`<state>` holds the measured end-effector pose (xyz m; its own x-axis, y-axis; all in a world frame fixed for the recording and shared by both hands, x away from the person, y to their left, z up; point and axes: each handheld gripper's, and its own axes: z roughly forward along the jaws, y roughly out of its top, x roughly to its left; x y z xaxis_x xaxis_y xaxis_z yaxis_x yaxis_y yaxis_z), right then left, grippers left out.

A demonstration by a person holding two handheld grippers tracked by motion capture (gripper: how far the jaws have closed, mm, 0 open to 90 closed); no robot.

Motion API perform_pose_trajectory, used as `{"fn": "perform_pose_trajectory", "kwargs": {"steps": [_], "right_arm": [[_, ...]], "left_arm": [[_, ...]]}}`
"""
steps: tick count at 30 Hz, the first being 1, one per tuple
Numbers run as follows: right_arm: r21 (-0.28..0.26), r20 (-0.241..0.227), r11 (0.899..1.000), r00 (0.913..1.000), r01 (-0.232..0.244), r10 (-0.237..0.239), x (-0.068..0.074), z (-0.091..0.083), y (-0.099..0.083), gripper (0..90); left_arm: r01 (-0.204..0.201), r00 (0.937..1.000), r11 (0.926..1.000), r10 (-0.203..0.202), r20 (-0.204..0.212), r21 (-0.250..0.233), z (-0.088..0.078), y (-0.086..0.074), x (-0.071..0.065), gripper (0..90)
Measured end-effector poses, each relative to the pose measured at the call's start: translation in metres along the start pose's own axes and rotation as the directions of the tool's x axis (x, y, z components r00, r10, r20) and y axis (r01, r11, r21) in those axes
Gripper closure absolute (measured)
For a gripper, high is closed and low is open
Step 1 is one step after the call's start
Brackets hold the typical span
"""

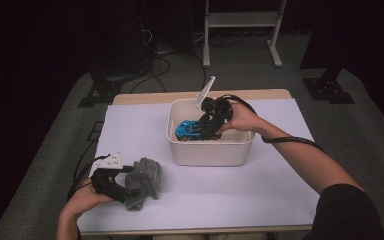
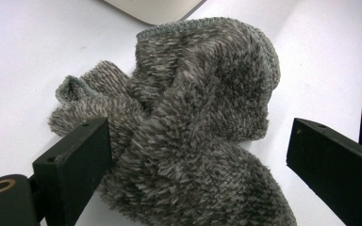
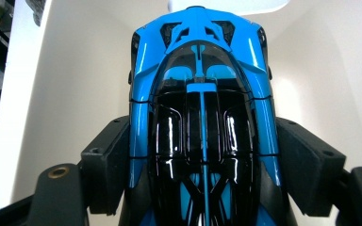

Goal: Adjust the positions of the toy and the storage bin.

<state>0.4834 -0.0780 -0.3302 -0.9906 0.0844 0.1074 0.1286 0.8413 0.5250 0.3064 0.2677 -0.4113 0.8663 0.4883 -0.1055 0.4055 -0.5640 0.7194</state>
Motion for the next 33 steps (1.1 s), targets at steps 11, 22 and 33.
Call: {"fn": "perform_pose_trajectory", "kwargs": {"steps": [11,22,33], "right_arm": [[0.027,-0.018,1.000,0.9998,-0.010,0.011,-0.001,0.012,0.000,25.3],[0.058,-0.027,0.998,0.9995,-0.015,0.017,-0.002,0.022,0.000,25.3],[0.086,-0.031,0.996,0.9993,-0.017,0.020,-0.003,0.025,0.000,25.3]], "left_arm": [[-0.001,1.0000,1.0000,0.001,0.001,-0.003,-0.001,0.000,0.000,6.5],[0.000,1.0000,1.0000,0.000,0.000,-0.008,-0.002,0.000,0.001,6.5],[-0.001,1.0000,1.0000,0.001,0.000,-0.009,-0.003,0.000,0.000,6.5]]}}
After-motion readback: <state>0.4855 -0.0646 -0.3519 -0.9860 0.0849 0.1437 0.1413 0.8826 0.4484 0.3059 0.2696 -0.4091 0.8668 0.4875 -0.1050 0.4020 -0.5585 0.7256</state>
